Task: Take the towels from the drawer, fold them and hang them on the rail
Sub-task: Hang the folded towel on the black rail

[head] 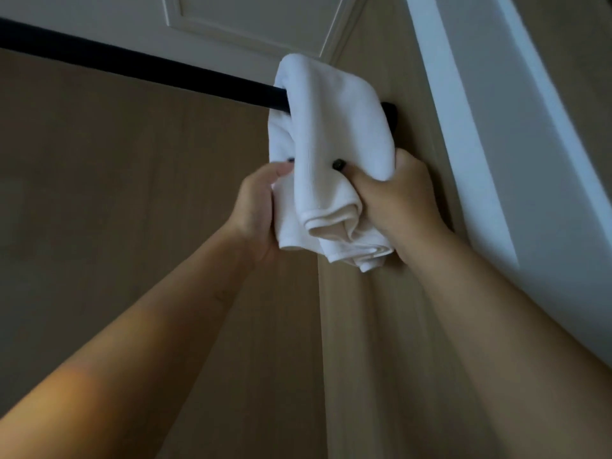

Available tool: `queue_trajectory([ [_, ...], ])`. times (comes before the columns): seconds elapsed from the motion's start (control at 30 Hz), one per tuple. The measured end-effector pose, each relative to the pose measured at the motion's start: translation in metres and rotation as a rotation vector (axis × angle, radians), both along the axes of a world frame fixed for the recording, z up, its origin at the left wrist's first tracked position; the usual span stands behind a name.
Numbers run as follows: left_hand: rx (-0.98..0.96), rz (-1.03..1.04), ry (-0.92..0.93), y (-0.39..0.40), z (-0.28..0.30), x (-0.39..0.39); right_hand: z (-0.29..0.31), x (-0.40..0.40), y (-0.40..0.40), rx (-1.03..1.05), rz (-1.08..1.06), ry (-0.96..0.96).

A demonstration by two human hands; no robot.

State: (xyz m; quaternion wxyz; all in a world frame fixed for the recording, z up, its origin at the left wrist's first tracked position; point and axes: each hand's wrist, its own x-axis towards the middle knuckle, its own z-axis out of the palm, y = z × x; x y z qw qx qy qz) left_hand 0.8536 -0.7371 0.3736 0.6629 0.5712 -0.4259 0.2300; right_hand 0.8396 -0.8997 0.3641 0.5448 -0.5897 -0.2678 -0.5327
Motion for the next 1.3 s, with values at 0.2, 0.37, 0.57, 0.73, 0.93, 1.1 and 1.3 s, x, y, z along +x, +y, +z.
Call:
queue_trajectory([
  [0.2, 0.142, -0.031, -0.018, -0.015, 0.007, -0.024, -0.013, 0.010, 0.009, -0.001, -0.058, -0.049],
  [0.37, 0.192, 0.165, 0.017, -0.009, 0.004, -0.021, -0.025, 0.019, 0.011, 0.123, 0.415, 0.224],
  [0.57, 0.108, 0.231, -0.032, 0.005, -0.017, -0.011, -0.038, 0.034, 0.013, 0.204, 0.776, 0.398],
  [0.73, 0.067, 0.400, -0.114, 0.003, -0.030, -0.016, -0.039, 0.030, 0.019, 0.386, 0.787, 0.364],
  [0.93, -0.038, 0.489, -0.031, -0.014, -0.044, -0.032, -0.053, 0.019, 0.015, 0.397, 0.861, 0.372],
  [1.1, -0.017, 0.523, -0.001, -0.017, -0.047, -0.055, -0.058, 0.000, 0.013, 0.359, 0.757, 0.437],
  [1.3, 0.127, 0.520, 0.101, -0.016, -0.055, -0.080, -0.065, -0.033, 0.008, 0.302, 0.584, 0.479],
])
